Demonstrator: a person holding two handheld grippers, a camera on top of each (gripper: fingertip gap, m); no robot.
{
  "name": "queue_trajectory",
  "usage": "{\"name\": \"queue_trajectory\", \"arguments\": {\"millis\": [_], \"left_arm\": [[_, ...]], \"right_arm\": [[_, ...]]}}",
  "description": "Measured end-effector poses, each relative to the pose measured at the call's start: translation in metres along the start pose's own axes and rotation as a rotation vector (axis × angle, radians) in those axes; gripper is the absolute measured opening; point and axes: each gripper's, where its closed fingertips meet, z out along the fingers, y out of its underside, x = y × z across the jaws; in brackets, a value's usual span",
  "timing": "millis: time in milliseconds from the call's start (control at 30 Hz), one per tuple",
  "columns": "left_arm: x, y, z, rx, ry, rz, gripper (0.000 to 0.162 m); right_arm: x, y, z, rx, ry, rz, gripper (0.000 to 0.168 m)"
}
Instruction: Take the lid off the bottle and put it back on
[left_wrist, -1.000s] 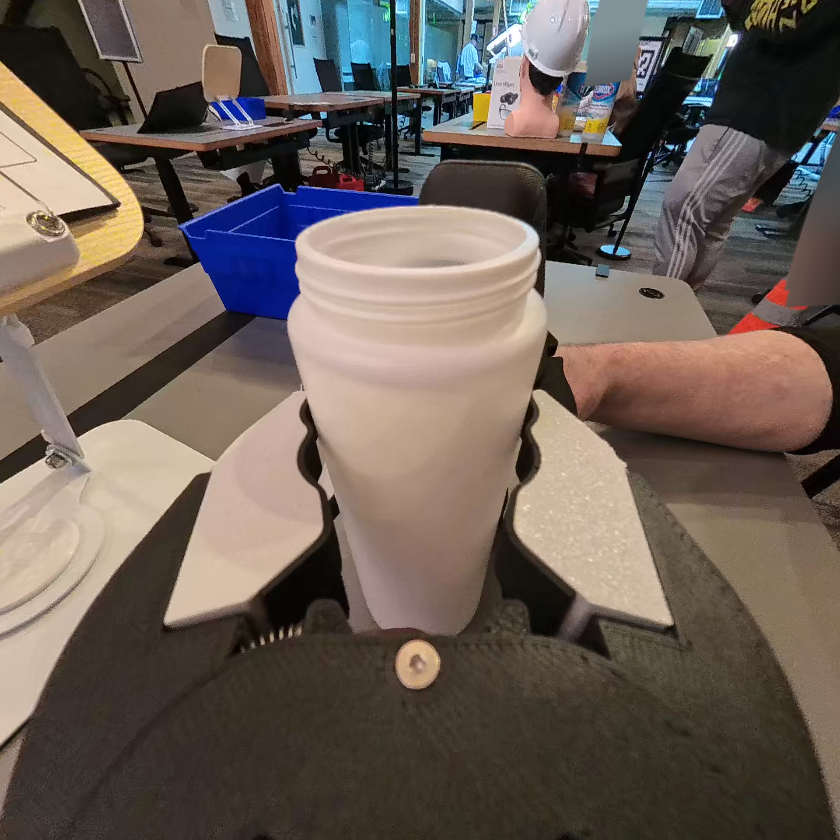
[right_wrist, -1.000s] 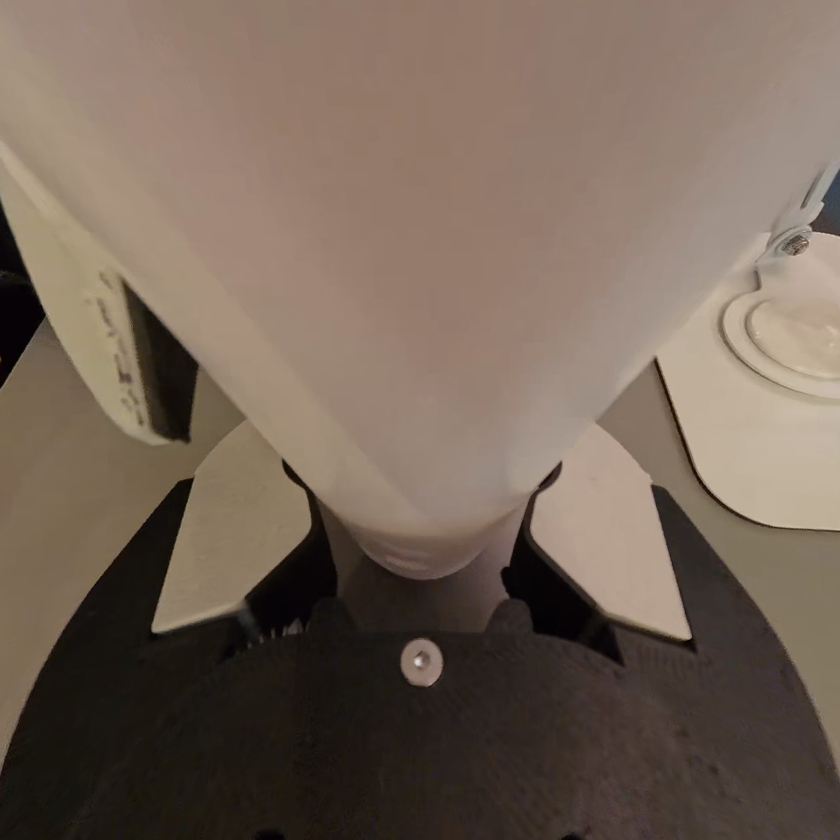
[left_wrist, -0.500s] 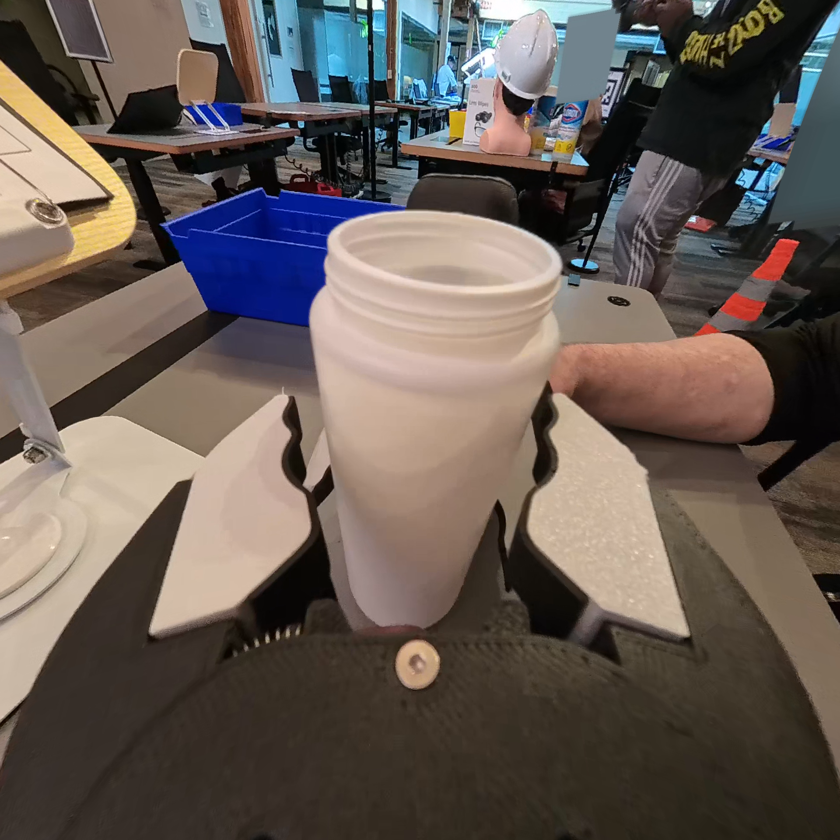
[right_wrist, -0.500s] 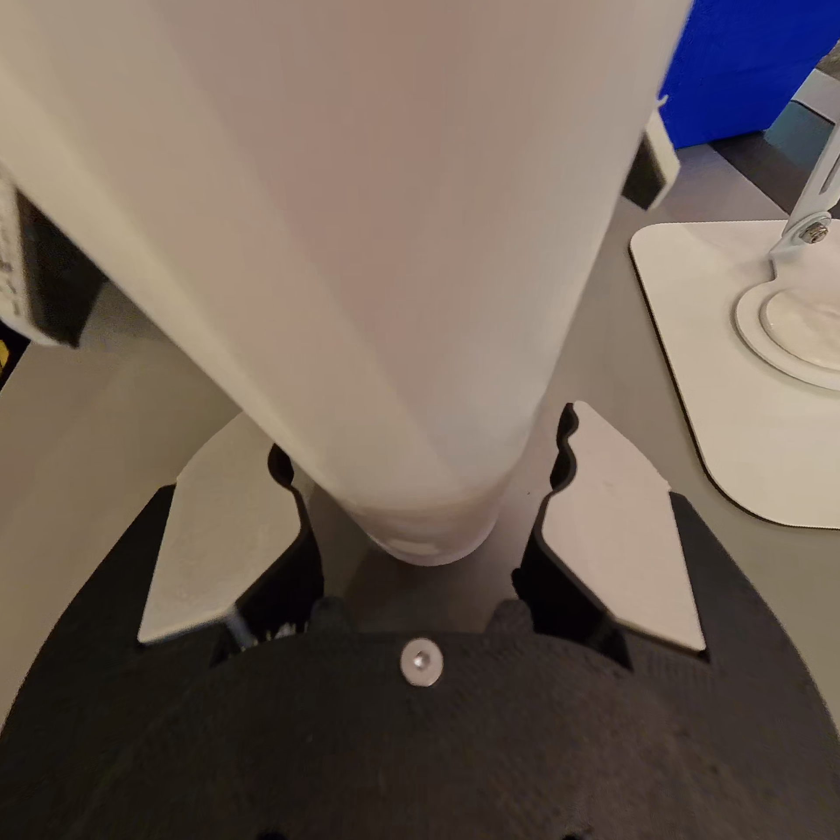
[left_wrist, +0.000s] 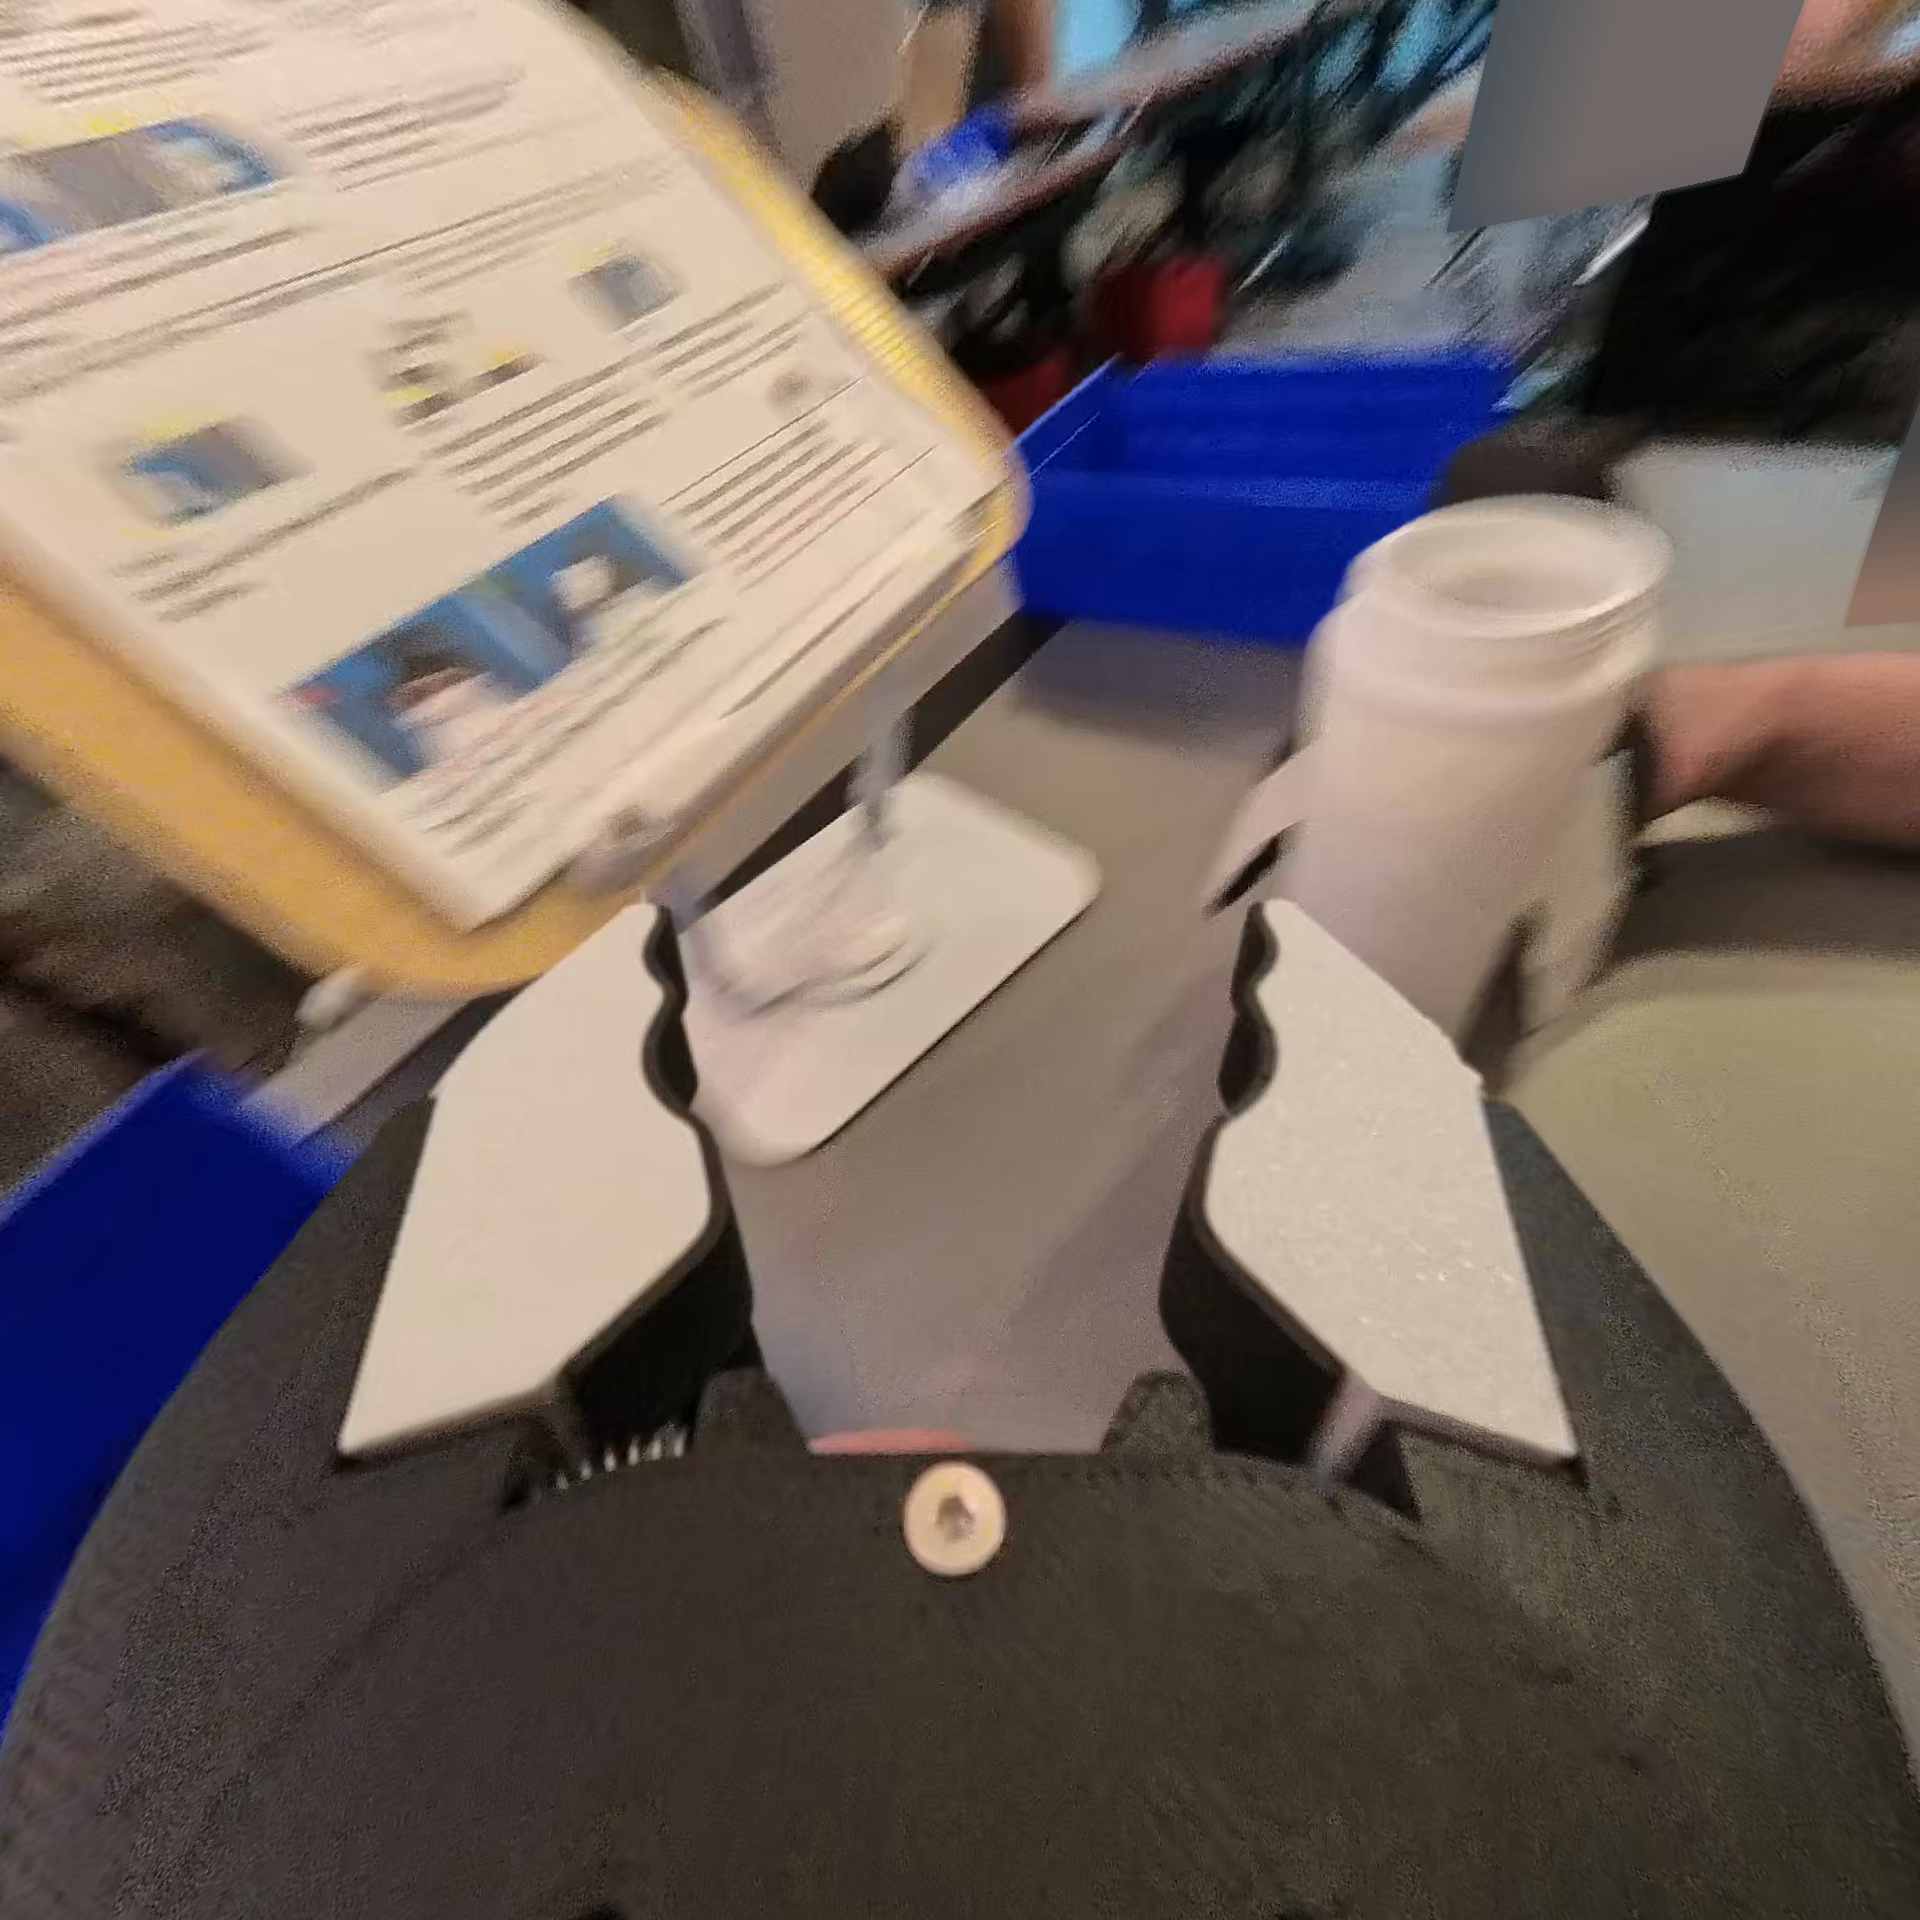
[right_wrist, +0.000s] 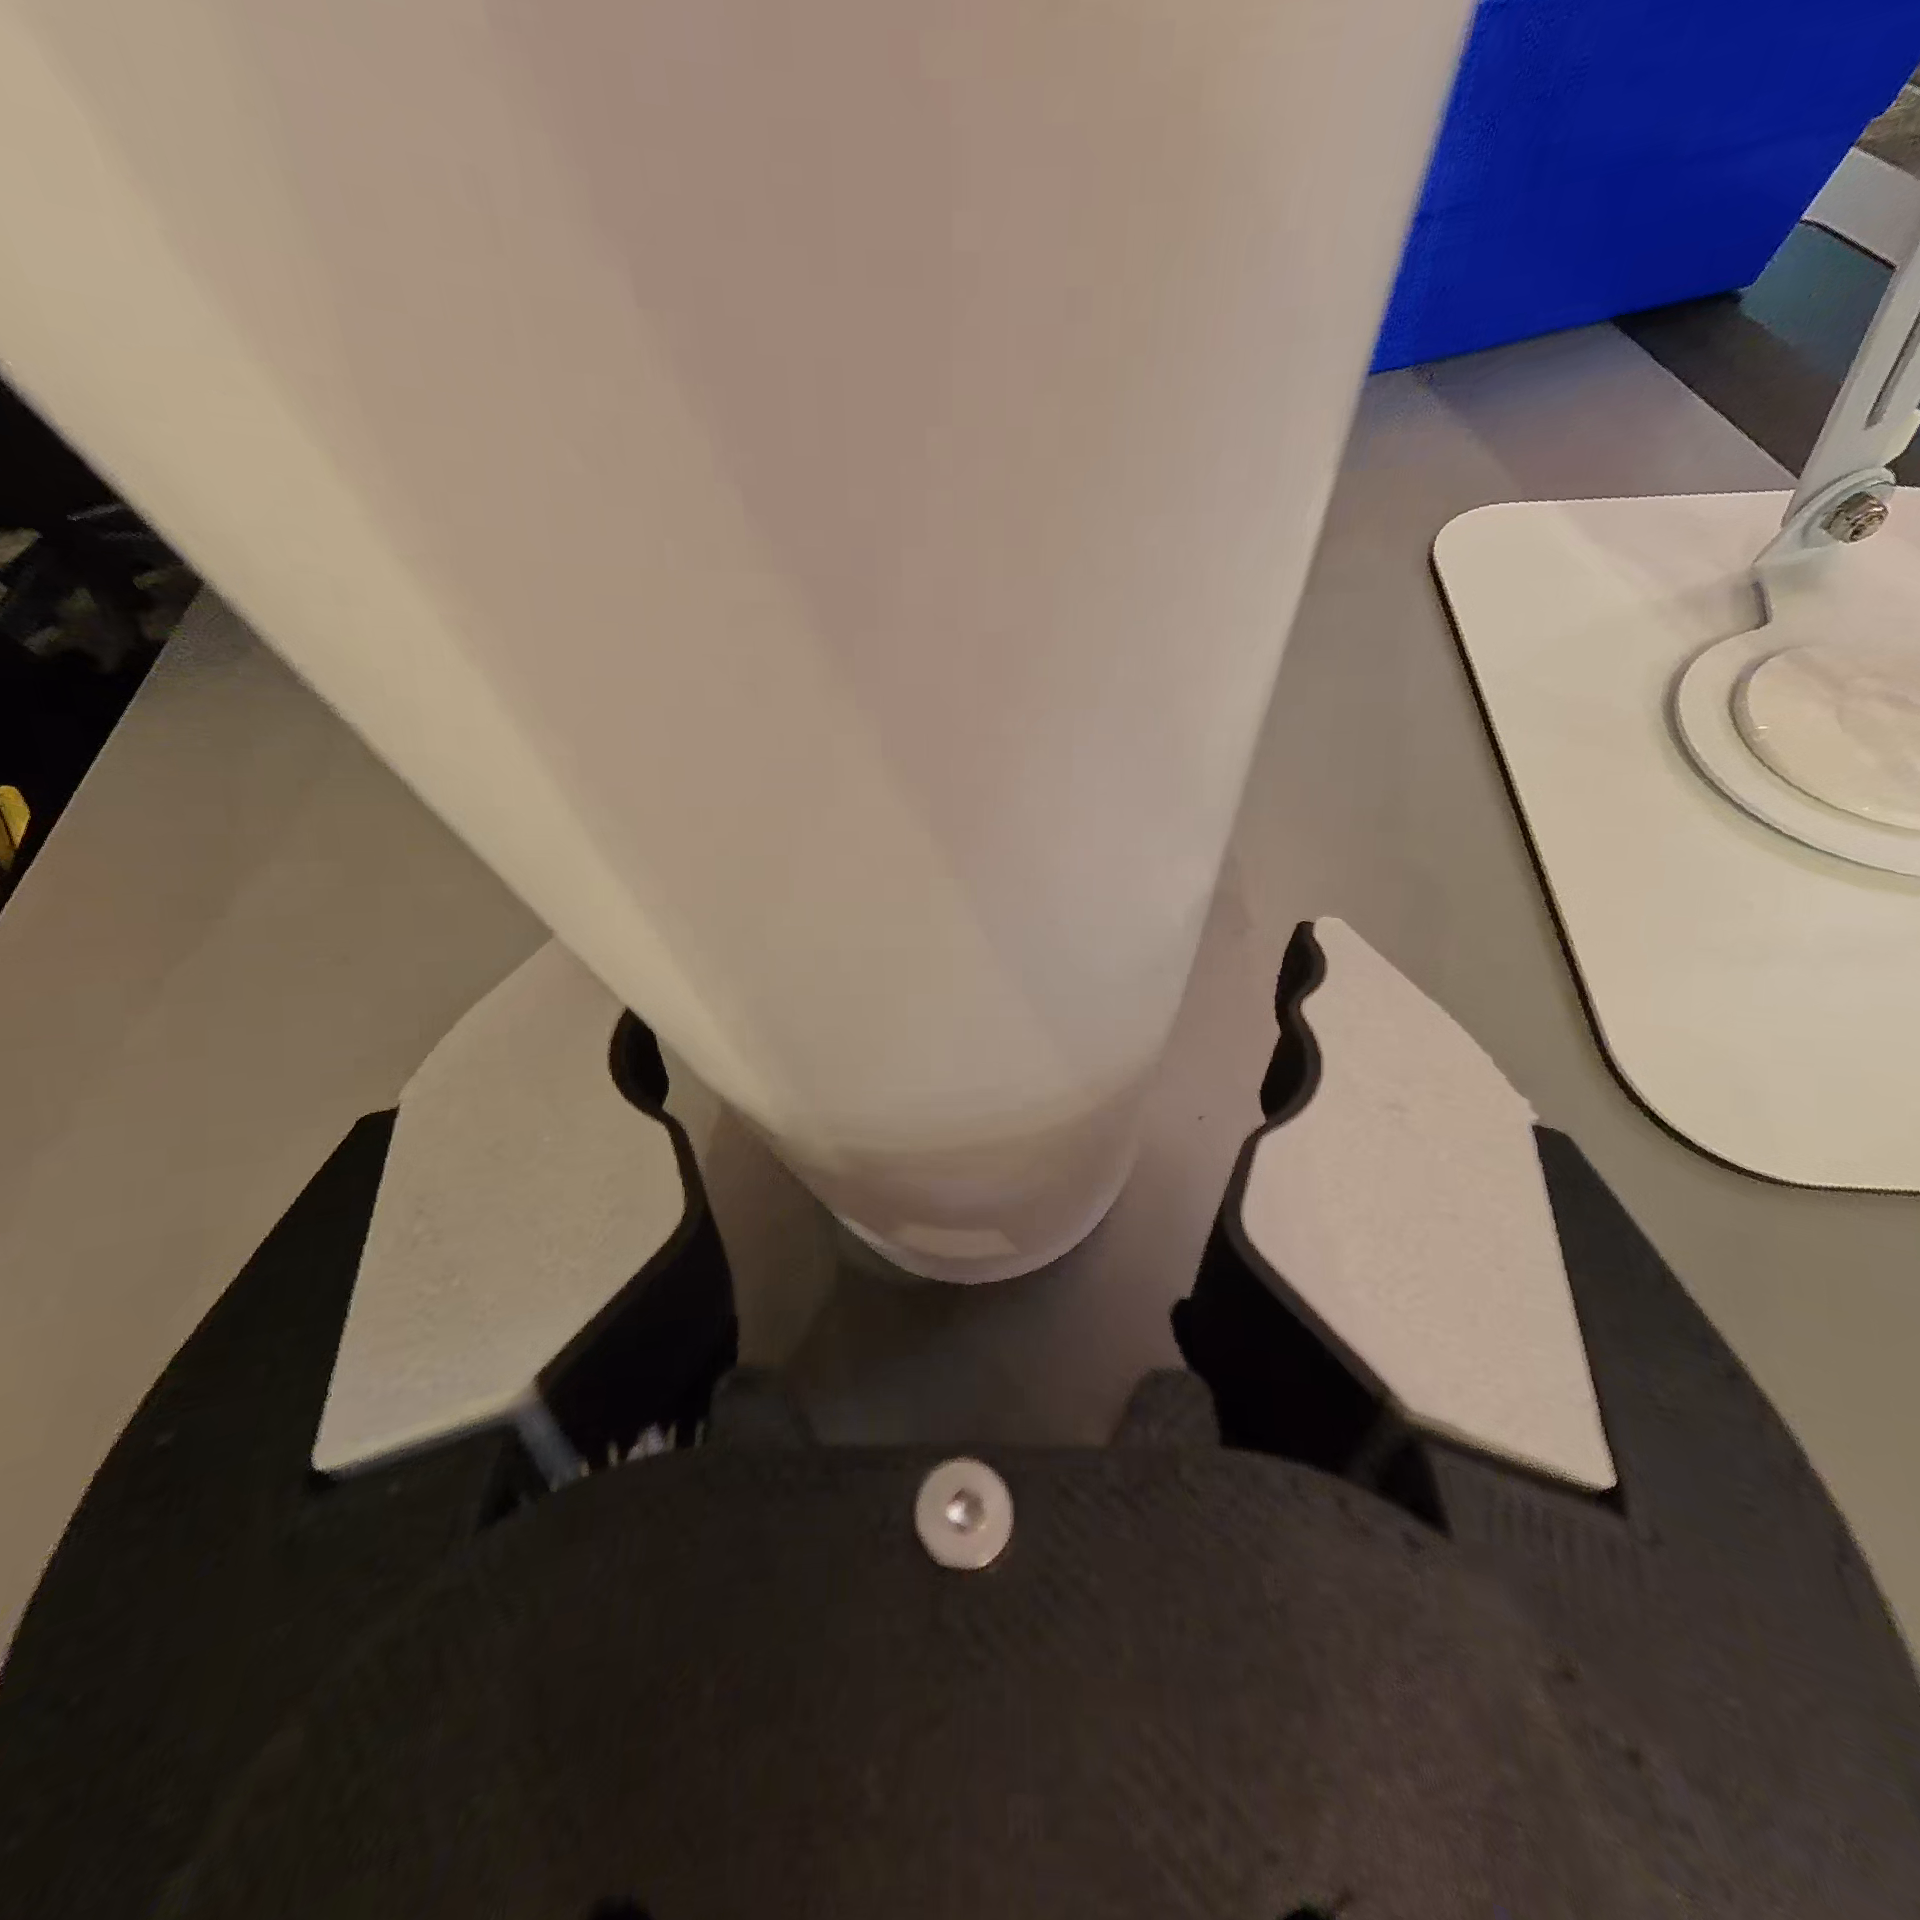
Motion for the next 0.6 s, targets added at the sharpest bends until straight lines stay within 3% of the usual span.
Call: {"name": "queue_trajectory", "arguments": {"millis": [100,233,400,600], "left_arm": [[-0.083,0.035,-0.039,-0.293,-0.184,0.103,0.099],[-0.162,0.107,-0.061,-0.666,-0.192,0.172,0.095],[-0.202,0.201,-0.065,-1.090,-0.069,0.217,0.100],[-0.213,0.249,-0.057,-1.340,0.054,0.264,0.096]], "right_arm": [[-0.001,0.001,0.001,-0.004,-0.003,-0.001,0.114],[-0.002,0.002,0.002,-0.015,-0.010,-0.002,0.117],[-0.002,0.003,0.001,-0.020,-0.009,-0.004,0.118],[0.000,0.003,0.000,-0.015,-0.009,0.002,0.118]]}}
